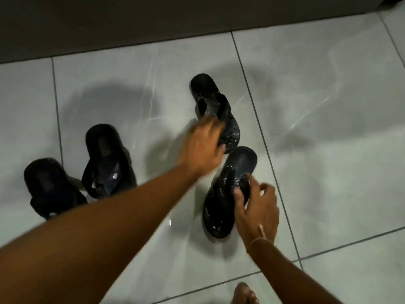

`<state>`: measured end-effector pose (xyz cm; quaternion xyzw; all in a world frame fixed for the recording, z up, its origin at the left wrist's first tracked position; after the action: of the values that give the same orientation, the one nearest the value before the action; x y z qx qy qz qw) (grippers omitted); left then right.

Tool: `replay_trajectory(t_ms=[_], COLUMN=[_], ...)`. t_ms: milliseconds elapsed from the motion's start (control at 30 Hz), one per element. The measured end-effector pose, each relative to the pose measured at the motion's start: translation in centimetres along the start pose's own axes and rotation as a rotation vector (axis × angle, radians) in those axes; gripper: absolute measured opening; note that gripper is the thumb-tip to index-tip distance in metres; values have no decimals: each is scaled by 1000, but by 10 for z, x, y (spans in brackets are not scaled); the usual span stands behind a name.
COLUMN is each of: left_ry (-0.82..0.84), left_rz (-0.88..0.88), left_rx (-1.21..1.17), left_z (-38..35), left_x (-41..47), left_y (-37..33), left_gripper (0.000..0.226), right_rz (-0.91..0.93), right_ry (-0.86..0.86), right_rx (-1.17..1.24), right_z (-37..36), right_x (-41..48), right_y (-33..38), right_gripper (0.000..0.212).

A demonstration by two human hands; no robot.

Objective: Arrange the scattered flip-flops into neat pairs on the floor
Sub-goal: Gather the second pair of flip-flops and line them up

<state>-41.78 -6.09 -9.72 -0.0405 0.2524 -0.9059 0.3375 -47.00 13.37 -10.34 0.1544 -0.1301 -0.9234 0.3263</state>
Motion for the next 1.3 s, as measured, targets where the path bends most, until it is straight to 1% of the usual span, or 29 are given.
replay_trajectory(t_ms=[33,67,100,167,200,233,300,333,367,400,433,467,567,633,733,833,900,933,1000,1067,1133,1200,1233,1300], left_ry=[89,167,214,246,257,250,254,283,342,390,417,408,387,428,466,500,561,598,671,692,680,629,603,560], left_rz=[-87,-123,-96,-7,-27,-81,-206,-297,-373,-409,-403,-381,-337,-341,-347,-231,-151,-143,-101,-4,96,181,203,190], left_rx=[14,13,1,32,91,125,141,196,272,331,356,354,318,297,296,294,312,344,359,337,313,266,247,235], left_z=[-13,-27,-36,-47,-48,-50,-61,-70,-81,-89,-92,-92,-93,-90,-76,-61,-53,-50,-46,-46,-49,-54,-58,-66], left_x=[-17,-31,-38,-42,-40,-40,-47,-56,-65,-74,-79,-81,-87,-92,-100,-111,-111,-109,-110,-107,-100,-89,-83,-70], left_y=[-14,-24,-29,-25,-25,-26,-34,-40,-43,-41,-35,-28,-14,-4,24,56,67,67,53,39,28,18,11,-8], left_gripper=[63,65,68,69,69,69,65,64,62,59,55,53,51,51,52,55,59,62,66,68,72,75,75,75], right_rz=[70,160,268,504,606,682,762,772,764,735,687,638,526,444,294,204,160,143,135,199,272,316,342,375], right_ry=[-74,-102,-76,103,191,237,218,222,277,378,471,518,508,504,449,446,466,489,612,667,639,604,602,591], right_rx=[7,3,-18,-141,-228,-310,-374,-385,-405,-422,-432,-439,-423,-394,-369,-347,-379,-402,-460,-469,-459,-459,-462,-447], right_z=[7,10,11,-1,-7,-13,-18,-21,-26,-34,-42,-46,-45,-37,-22,-2,7,9,6,-1,-3,-5,-7,-11], right_x=[24,50,76,119,136,150,176,186,195,200,204,207,211,214,219,215,192,172,121,79,61,63,64,62], right_y=[10,23,38,63,71,76,86,90,92,92,90,86,77,67,34,-6,-26,-31,-42,-54,-60,-61,-60,-59], right_gripper=[46,43,45,55,60,67,79,80,78,75,72,70,66,66,69,72,77,80,85,85,83,83,83,84])
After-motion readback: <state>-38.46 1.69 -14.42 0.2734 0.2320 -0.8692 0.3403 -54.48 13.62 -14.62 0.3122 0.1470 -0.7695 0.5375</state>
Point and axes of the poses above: each hand's wrist, its own x-axis towards the middle knuckle, its own z-axis out of the back of the hand, y = z × x, the point moved 4 cm from there along x, towards the middle knuckle, and after that the axes turned 1 degree about z, right-handed, at the moved point
